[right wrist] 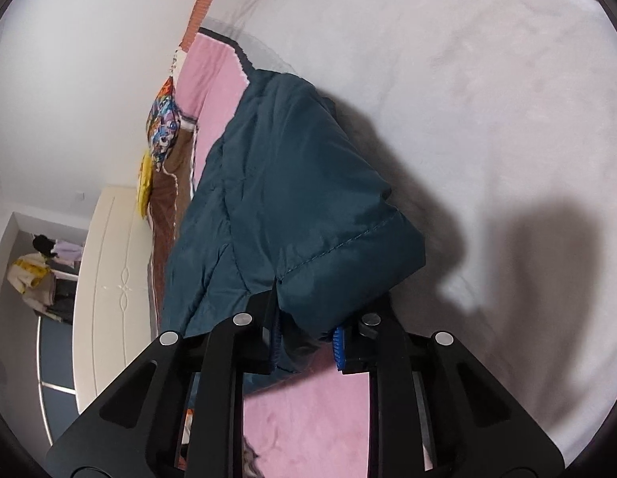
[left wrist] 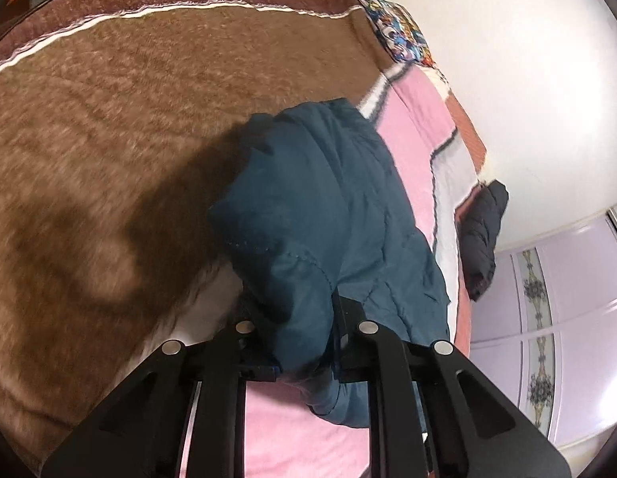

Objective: Fold large clothes
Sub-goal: 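Open both grippers and release the folded hem onto the jacket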

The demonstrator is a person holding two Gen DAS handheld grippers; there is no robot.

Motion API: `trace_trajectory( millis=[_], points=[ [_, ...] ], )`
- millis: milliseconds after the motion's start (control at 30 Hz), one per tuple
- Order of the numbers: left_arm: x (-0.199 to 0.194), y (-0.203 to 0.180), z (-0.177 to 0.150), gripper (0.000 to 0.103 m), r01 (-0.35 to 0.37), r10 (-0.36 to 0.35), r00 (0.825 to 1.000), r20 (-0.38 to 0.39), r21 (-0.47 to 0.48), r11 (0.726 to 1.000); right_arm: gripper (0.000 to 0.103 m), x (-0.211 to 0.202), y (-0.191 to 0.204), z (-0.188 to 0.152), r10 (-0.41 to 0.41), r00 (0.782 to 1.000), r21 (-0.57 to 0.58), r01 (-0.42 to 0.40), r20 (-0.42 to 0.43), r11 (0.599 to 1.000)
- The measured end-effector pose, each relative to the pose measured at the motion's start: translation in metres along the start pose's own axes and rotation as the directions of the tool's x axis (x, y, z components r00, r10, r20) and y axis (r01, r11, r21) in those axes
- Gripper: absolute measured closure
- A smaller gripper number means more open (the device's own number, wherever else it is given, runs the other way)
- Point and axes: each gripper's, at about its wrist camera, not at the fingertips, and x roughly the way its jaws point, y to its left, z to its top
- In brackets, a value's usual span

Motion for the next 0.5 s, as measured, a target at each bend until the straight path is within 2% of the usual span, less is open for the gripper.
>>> trace_trajectory(
  millis=[300, 500],
  points=[
    [-0.043, 0.047, -0.066, 0.086, -0.012, 0.011, 0.999, -0.041, -0.011, 1.0, 0.083, -0.048, -0.021, -0.042, -0.07, 0.996, -0.112, 0.064, -0.054, 0.992],
    [-0.053, 0.073, -0.089, 0.085, -0.029, 0.027, 0.999, -0.037, -0.042, 0.999, 0.083, -0.054, -0.036, -0.065, -0.112, 0.989, -0.171, 0.095, -0.095, 0.981]
  ],
)
